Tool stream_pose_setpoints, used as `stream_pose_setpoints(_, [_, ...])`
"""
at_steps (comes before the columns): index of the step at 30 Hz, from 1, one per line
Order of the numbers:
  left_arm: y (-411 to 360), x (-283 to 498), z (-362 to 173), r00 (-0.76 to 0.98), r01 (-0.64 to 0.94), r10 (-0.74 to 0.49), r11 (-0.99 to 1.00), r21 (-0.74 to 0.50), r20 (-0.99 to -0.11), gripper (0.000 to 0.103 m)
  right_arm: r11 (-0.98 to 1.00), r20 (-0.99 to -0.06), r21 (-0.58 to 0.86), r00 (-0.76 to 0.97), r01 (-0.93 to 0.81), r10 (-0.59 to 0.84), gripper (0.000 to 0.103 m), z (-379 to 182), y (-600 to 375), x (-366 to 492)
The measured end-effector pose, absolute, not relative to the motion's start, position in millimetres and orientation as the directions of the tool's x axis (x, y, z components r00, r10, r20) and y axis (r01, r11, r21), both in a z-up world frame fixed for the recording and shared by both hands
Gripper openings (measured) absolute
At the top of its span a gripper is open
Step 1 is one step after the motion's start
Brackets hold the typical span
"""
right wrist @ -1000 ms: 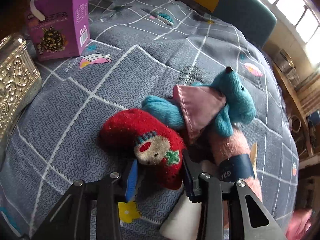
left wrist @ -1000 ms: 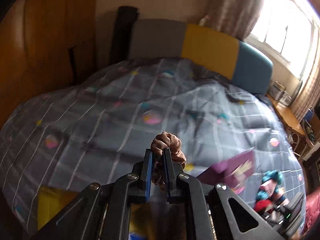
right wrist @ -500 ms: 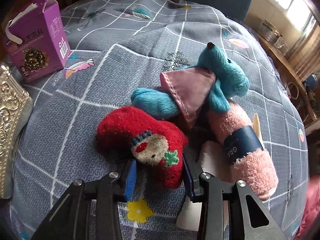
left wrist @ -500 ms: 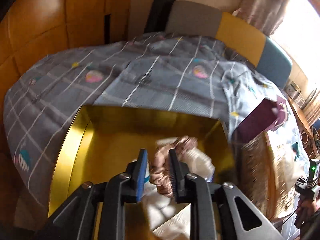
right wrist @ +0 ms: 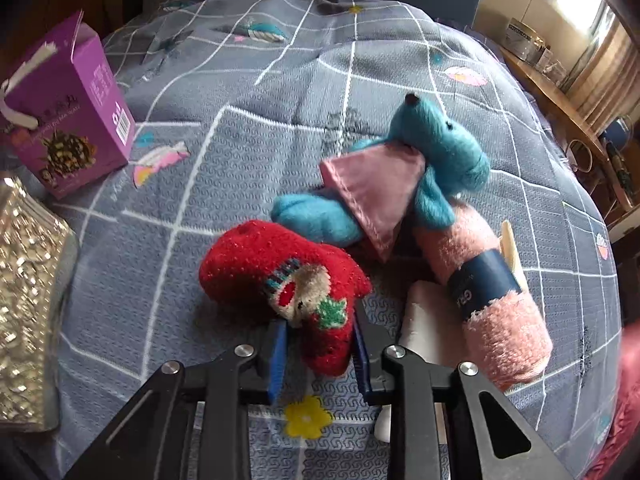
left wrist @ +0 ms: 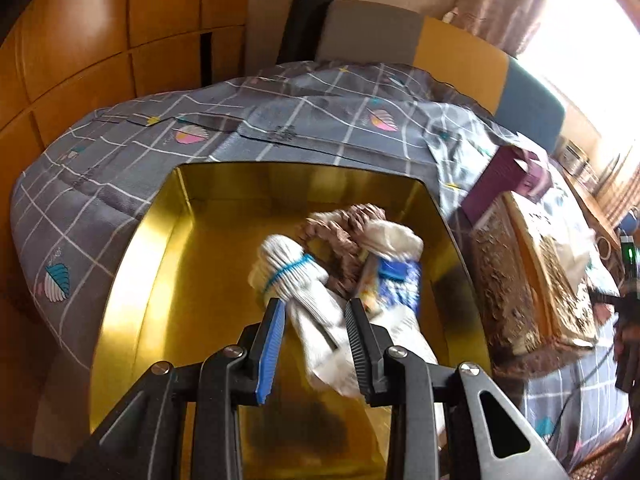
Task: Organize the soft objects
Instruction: 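Carry the scrunchie into the gold tray and release with left while right grasps the red sock, then carry the red sock into the gold tray and open the right gripper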
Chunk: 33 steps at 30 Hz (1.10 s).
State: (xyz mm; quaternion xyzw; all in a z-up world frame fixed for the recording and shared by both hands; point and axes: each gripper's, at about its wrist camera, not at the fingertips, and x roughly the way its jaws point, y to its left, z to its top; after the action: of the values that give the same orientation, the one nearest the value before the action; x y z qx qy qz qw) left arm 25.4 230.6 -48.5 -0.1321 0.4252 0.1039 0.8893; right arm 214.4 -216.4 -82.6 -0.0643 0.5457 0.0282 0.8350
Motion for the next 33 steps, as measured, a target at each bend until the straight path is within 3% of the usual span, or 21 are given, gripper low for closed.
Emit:
stream_pose_setpoints(8, [211, 20, -46, 0.629, -0.223, 0.017, 0.962, -0.160, -0.777, 0.031, 0.992, -0.890, 0.033, 0.448, -0.118, 0.083, 0.027, -33, -192, 238])
stream_pose_setpoints(17, [207, 11, -36, 0.648, -0.212, 0.045, 0.969, -0.124, -0.760, 0.031, 0.983, -0.843, 0.066, 0.517, -0.170, 0.146, 0.027, 21, -131, 267])
stream_pose_setpoints(25, [211, 5, -30, 0.661, -0.216, 0.065, 0.971, -0.107, -0.748, 0.031, 0.914, -0.749, 0.104, 0.573, -0.392, 0.331, 0.027, 69, -50, 244])
stream_pose_setpoints(33, [216, 0, -31, 0.662, -0.231, 0.077, 0.967, -0.105, -0.746, 0.032, 0.775, -0.744, 0.090, 0.475, -0.625, 0.469, 0.027, 73, 20, 184])
